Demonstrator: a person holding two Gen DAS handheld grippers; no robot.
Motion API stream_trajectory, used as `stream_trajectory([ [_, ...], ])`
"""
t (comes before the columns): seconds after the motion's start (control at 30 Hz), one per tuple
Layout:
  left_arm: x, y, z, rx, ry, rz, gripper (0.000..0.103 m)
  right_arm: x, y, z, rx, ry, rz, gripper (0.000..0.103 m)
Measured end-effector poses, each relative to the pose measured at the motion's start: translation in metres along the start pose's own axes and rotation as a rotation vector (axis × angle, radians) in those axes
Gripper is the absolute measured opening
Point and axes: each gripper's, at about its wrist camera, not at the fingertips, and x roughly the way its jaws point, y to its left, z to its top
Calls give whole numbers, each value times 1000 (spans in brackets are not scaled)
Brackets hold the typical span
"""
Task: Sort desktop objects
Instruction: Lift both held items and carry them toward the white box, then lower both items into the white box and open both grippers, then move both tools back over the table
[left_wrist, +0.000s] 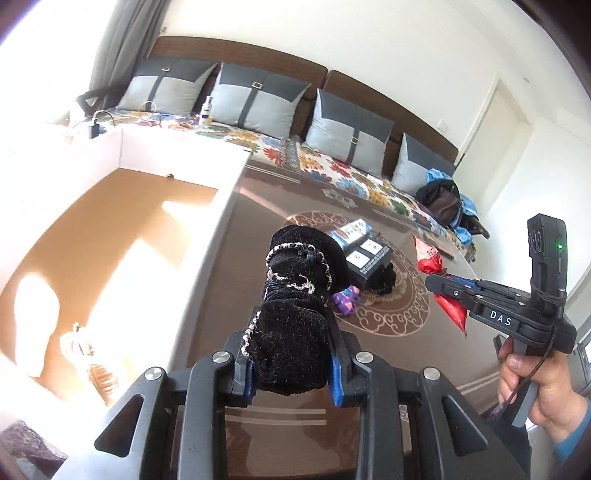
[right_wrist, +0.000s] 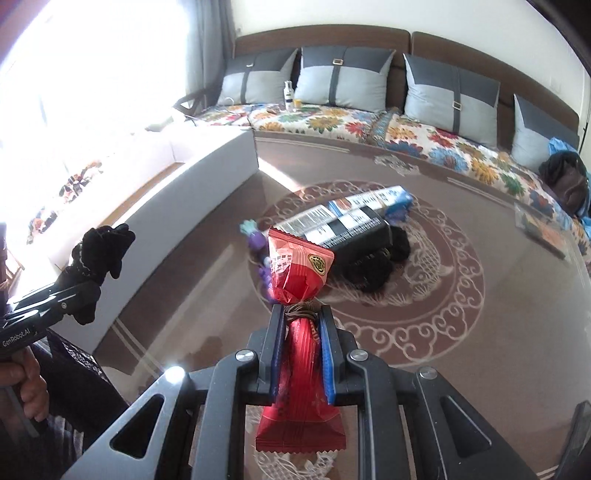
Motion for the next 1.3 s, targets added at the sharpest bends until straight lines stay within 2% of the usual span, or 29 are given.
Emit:
stream_trajectory([
  [0.13,-24,64,31,-69,-36,139,29,8,78,52,-54,-76,161,18],
  [0.3,-14,135,47,-112,44,279,29,42,180,92,-115,-56,345,18],
  [0.4,2,158,45,-108,119,330,30,77,230,98,-158,13,369,18],
  [0.47,14,169,41,-116,179,355,35,103,249,98,-162,66,359,19],
  [0.53,15,179,34,-120,206,380,45,127,259,95,-142,121,364,20],
  [0.57,16,180,32,-121,204,389,50,136,259,93,-126,146,364,27],
  [0.6,15,179,30,-122,198,401,66,143,257,90,-110,159,360,41],
  [0.63,12,178,28,-124,181,418,80,145,255,89,-93,155,355,48],
  [0.67,8,176,27,-125,156,433,83,142,248,88,-71,134,355,59],
  [0.7,3,172,26,-123,131,435,83,137,241,87,-53,105,357,65],
  [0.8,-9,159,25,-119,77,415,83,110,213,82,-32,13,344,76],
  [0.83,-12,152,25,-114,58,403,83,101,202,78,-36,-20,326,77],
  [0.9,-19,131,26,-92,24,368,83,85,178,64,-46,-80,267,88],
  [1.0,-26,85,24,-29,-9,287,83,67,126,26,-44,-127,121,93],
  [1.13,-26,7,13,95,-25,149,84,62,47,-34,-30,-70,-77,93],
  [1.23,-6,-42,-8,152,32,70,89,61,-8,-72,12,7,-174,93],
  [1.3,21,-61,-28,154,105,56,89,59,-37,-90,34,40,-217,93],
])
